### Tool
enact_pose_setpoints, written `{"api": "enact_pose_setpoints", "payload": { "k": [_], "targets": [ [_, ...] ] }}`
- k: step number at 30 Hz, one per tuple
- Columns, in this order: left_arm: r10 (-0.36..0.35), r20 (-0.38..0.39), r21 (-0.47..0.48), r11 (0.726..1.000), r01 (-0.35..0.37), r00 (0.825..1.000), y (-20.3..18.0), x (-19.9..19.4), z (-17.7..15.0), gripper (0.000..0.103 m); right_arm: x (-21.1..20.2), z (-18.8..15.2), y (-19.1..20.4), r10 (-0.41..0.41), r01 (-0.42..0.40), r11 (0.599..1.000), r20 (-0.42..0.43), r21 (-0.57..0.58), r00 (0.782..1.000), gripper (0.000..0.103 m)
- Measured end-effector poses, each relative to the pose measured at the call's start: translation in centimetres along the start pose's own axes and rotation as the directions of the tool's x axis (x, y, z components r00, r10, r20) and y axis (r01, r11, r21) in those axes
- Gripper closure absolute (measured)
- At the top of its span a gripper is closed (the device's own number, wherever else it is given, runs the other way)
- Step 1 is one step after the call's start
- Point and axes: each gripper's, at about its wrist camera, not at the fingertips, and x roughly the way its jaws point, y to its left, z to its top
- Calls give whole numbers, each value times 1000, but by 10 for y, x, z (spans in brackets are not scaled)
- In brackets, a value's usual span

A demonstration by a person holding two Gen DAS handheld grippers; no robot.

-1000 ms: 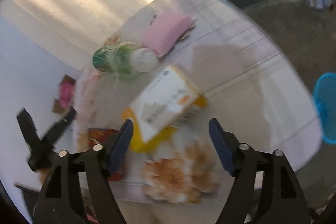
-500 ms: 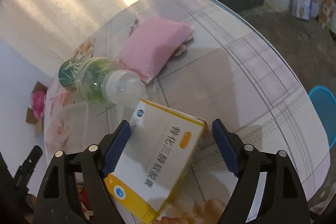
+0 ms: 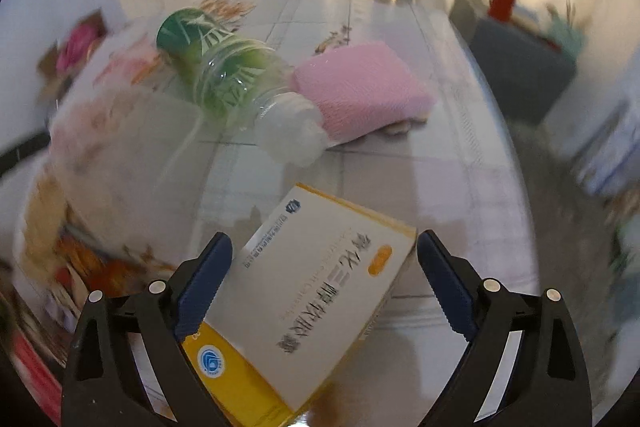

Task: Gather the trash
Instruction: 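Close the right tool on the medicine box while the left tool grasps the clear plastic tray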

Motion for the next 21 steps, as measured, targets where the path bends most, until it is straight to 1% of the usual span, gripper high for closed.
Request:
{"api": "enact_pose_setpoints", "payload": {
  "k": [1, 2, 5, 7, 11, 13, 15, 17, 18, 19, 21],
  "targets": [
    [0, -4, 11, 1000, 0, 1000, -1, 1, 1, 68, -3, -1, -5, -8, 8, 1000, 6, -17, 1000, 15],
    [-2, -9, 19, 1000, 2, 1000, -3, 3, 2, 68, -8, -1, -11, 7, -6, 1000, 15, -13, 1000, 15],
    [8, -18, 48, 999, -7, 1000, -7, 10, 6, 68, -22, -7, -30, 121, -124, 990, 49, 67, 991, 14],
    [28, -24, 74, 997, -26, 999, -10, 17, 12, 68, -30, -18, -42, 162, -169, 978, 67, 118, 985, 14],
    [49, -75, 121, 992, -40, 996, -14, 37, 21, 68, -30, -25, -43, 214, -226, 957, 83, 183, 973, 14],
    [75, -100, 140, 988, -61, 992, -15, 48, 26, 68, -33, -35, -42, 223, -236, 948, 82, 212, 971, 14],
    [97, -123, 156, 985, -77, 988, -17, 57, 30, 68, -31, -36, -44, 225, -237, 944, 78, 228, 971, 14],
    [120, -140, 172, 981, -95, 983, -20, 65, 33, 69, -32, -41, -43, 216, -226, 944, 66, 240, 974, 14],
    [130, -142, 179, 978, -104, 981, -21, 67, 33, 70, -30, -41, -42, 207, -215, 945, 58, 245, 977, 14],
    [138, -144, 186, 976, -110, 980, -23, 69, 33, 75, -28, -42, -42, 202, -209, 945, 54, 252, 978, 14],
    [122, -159, 187, 978, -92, 980, -25, 72, 34, 77, -25, -46, -40, 208, -214, 938, 50, 273, 977, 13]
  ]
}}
